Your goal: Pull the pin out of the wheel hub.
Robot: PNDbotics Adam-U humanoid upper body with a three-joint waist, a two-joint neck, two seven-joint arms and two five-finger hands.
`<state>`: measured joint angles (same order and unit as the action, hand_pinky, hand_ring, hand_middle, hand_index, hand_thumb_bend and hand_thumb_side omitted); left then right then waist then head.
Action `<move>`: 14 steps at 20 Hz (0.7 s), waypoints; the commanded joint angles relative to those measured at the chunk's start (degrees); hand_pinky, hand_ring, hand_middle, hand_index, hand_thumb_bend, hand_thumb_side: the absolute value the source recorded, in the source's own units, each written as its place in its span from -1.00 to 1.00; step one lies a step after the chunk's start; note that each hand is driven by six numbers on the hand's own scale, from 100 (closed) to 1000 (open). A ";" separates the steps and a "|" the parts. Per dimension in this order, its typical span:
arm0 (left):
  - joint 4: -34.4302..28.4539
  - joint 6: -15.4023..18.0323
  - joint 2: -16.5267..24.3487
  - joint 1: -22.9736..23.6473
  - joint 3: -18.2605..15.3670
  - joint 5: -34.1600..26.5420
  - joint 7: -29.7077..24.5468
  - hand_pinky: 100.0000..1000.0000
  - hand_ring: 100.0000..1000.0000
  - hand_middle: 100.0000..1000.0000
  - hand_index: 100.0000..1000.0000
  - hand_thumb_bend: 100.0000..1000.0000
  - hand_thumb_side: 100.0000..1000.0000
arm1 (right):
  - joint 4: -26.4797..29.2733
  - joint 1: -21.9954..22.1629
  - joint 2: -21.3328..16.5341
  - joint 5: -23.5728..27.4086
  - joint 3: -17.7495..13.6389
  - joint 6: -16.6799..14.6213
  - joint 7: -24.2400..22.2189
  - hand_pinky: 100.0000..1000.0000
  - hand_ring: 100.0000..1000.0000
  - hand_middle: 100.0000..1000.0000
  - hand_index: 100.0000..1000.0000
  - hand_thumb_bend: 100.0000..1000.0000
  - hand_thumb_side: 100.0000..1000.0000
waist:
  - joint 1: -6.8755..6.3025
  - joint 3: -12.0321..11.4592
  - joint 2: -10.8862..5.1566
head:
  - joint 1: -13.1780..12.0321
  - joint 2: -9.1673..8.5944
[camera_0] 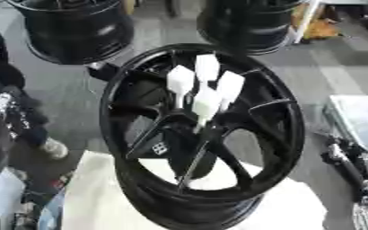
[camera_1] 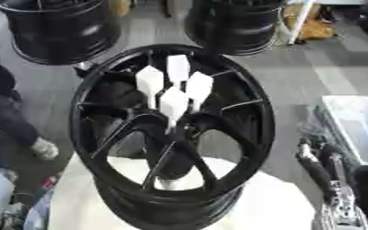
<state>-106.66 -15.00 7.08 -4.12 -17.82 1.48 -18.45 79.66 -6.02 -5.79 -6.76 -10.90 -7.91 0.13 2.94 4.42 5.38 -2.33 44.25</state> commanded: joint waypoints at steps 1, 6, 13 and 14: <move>-0.83 0.19 0.88 -0.61 0.02 -0.32 0.12 0.39 0.03 -0.16 0.16 -1.00 0.73 | 0.73 -0.33 -0.68 -0.09 0.03 -0.06 -0.05 0.16 0.04 0.21 0.29 -1.00 -0.13 | -0.21 0.01 -0.71 | 0.15 -0.13; -0.95 0.19 0.93 -0.64 -0.01 -0.33 0.26 0.39 0.02 -0.16 0.16 -1.00 0.72 | 0.69 -0.30 -0.70 -0.10 0.00 -0.01 0.01 0.16 0.04 0.21 0.29 -1.00 -0.13 | -0.18 0.04 -0.68 | 0.12 -0.13; -1.35 2.54 5.22 -1.91 0.03 -1.52 1.00 0.39 0.04 -0.15 0.16 -1.00 0.59 | 0.53 -0.25 -0.87 -0.07 0.01 0.00 0.02 0.16 0.04 0.21 0.29 -1.00 -0.13 | -0.36 0.28 -0.81 | 0.20 -0.13; -1.22 4.13 8.13 -2.47 0.60 -2.38 1.13 0.39 0.04 -0.15 0.16 -1.00 0.59 | 0.49 -0.22 -0.97 -0.11 0.03 0.02 0.00 0.16 0.04 0.21 0.29 -1.00 -0.13 | -0.52 0.40 -0.87 | 0.16 -0.13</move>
<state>-106.68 -11.97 11.94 -5.69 -17.45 -0.24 -17.50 79.66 -6.00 -5.80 -6.76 -10.89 -7.87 0.18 2.63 4.79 5.30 -2.24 44.25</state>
